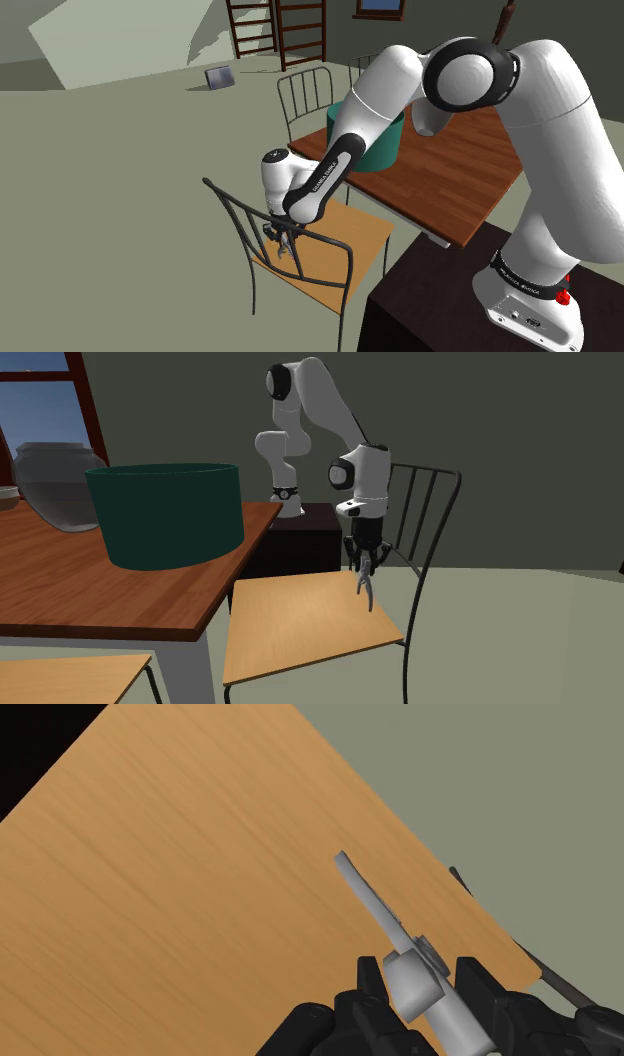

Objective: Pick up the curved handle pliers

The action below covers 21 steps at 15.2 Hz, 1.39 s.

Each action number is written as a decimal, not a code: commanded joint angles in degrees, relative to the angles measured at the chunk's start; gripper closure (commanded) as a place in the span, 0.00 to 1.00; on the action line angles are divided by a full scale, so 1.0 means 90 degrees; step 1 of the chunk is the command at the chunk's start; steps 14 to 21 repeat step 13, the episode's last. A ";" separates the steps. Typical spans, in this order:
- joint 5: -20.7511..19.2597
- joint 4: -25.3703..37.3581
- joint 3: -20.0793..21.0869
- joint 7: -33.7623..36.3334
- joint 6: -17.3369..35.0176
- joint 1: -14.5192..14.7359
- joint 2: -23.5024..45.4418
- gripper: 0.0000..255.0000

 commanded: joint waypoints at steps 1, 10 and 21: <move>0.0037 -0.0045 0.0040 -0.0019 -0.0099 -0.0025 -0.0141 1.00; 0.0235 -0.0171 0.0220 -0.0154 -0.0599 -0.0159 -0.0770 1.00; 0.0262 -0.0179 0.0242 -0.0172 -0.0666 -0.0175 -0.0847 1.00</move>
